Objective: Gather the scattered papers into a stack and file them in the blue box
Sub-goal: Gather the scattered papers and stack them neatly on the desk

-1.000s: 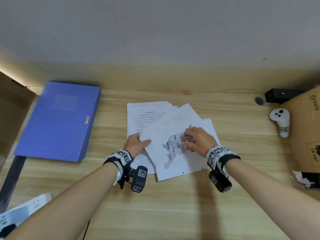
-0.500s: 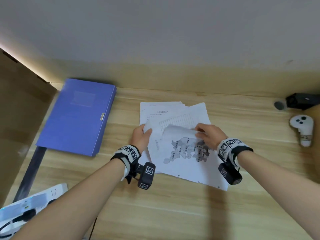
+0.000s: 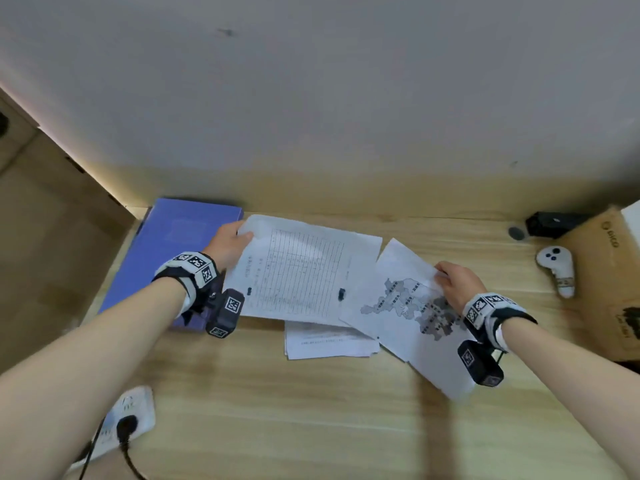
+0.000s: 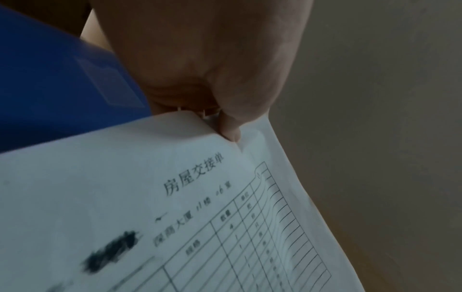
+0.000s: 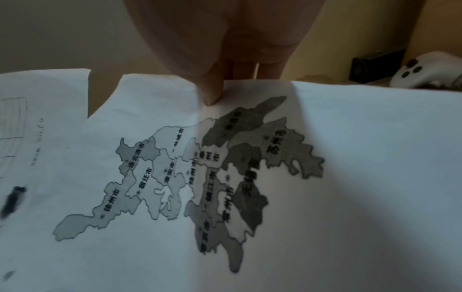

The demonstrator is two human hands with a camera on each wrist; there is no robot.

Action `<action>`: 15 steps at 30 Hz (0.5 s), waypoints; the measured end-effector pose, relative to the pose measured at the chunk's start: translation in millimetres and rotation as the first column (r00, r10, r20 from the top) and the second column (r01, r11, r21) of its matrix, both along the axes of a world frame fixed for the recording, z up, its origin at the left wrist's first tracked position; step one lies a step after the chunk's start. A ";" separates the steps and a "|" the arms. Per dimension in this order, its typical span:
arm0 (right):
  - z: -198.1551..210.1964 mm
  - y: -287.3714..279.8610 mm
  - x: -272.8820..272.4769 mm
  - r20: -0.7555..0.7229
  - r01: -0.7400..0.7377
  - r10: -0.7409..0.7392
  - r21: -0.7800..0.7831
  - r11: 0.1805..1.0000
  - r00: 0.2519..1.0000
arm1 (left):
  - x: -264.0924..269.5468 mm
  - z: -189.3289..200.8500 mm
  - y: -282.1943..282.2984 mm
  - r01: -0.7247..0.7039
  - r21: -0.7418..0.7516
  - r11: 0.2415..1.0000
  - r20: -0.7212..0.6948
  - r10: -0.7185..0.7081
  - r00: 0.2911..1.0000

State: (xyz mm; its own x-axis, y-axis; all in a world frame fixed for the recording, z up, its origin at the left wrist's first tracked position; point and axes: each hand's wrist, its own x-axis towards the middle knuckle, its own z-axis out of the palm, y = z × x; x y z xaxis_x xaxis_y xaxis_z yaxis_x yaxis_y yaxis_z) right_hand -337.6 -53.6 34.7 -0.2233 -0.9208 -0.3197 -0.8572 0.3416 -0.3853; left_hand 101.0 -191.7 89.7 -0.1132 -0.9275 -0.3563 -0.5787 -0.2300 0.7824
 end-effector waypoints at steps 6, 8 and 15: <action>5.0 -4.6 20.4 -0.058 0.002 0.000 0.033 0.999 0.998 | 17.3 17.6 7.2 0.065 -0.009 0.998 0.079 -0.064 0.995; 7.3 -5.7 27.2 -0.052 -0.002 0.004 0.047 0.999 0.999 | 18.1 22.4 7.9 0.051 -0.050 0.997 0.088 -0.047 0.995; 2.9 -9.5 45.5 -0.033 0.014 -0.012 0.042 0.999 0.999 | 24.6 33.4 -3.3 -0.079 -0.128 0.989 0.008 0.081 0.997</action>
